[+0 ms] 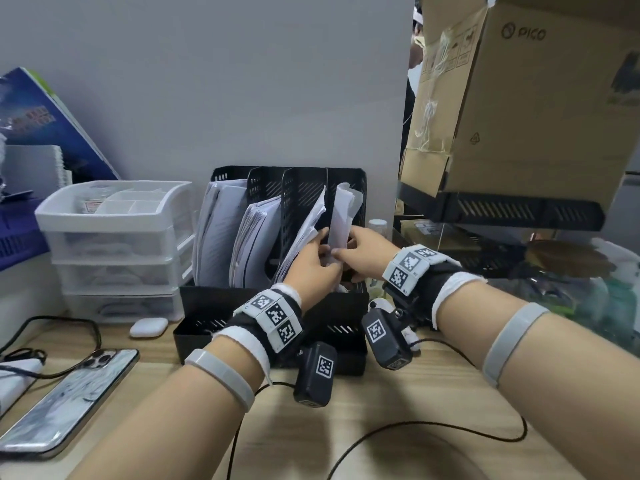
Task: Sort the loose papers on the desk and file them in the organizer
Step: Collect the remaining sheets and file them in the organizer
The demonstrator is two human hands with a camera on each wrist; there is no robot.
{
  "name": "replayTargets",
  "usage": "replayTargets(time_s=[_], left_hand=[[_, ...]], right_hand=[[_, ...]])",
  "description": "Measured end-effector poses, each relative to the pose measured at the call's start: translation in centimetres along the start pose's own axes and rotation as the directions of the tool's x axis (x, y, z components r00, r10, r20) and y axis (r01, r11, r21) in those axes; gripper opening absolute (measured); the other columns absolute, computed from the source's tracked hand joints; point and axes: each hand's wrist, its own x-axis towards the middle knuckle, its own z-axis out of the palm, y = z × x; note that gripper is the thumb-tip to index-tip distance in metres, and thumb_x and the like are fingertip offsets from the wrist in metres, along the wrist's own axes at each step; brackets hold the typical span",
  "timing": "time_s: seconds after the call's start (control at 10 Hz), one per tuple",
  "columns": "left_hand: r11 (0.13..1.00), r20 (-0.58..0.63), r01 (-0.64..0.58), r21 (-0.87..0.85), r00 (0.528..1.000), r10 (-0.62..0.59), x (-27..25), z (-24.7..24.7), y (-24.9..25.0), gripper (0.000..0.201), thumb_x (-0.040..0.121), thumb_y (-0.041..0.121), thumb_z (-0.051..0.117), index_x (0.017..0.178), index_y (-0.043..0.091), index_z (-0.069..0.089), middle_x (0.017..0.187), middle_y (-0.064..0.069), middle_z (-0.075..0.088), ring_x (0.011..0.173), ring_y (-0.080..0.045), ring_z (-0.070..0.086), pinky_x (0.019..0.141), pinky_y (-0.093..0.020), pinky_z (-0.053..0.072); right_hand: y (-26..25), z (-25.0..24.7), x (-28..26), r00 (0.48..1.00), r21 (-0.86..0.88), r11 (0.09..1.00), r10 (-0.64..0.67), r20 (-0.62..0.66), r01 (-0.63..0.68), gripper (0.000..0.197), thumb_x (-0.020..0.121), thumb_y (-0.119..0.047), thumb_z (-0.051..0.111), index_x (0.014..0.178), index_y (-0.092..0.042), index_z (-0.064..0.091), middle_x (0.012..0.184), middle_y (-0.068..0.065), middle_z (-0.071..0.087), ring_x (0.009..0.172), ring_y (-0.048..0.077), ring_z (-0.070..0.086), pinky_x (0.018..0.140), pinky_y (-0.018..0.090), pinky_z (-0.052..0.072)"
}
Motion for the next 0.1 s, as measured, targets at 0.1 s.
replayTargets(time_s=[0.1], left_hand=[[0.972, -0.147, -0.052, -0.231, 0.989, 0.018, -1.82, -0.45, -0.51, 0.052, 0.096, -0.002, 0.06, 0.144, 0.016, 0.052, 0.124, -0.005, 0.063, 0.118, -0.019, 0.064, 0.091, -0.023, 0.058]], right_hand=[[1.22, 0.88, -1.63, 0.999, 0.076, 0.997, -0.027, -0.031, 0.029, 0.043, 0.095, -0.031, 0.063, 0.135, -0.017, 0.053, 0.117, 0.008, 0.067, 0.102, 0.024, 0.069, 0.082, 0.044, 0.062]])
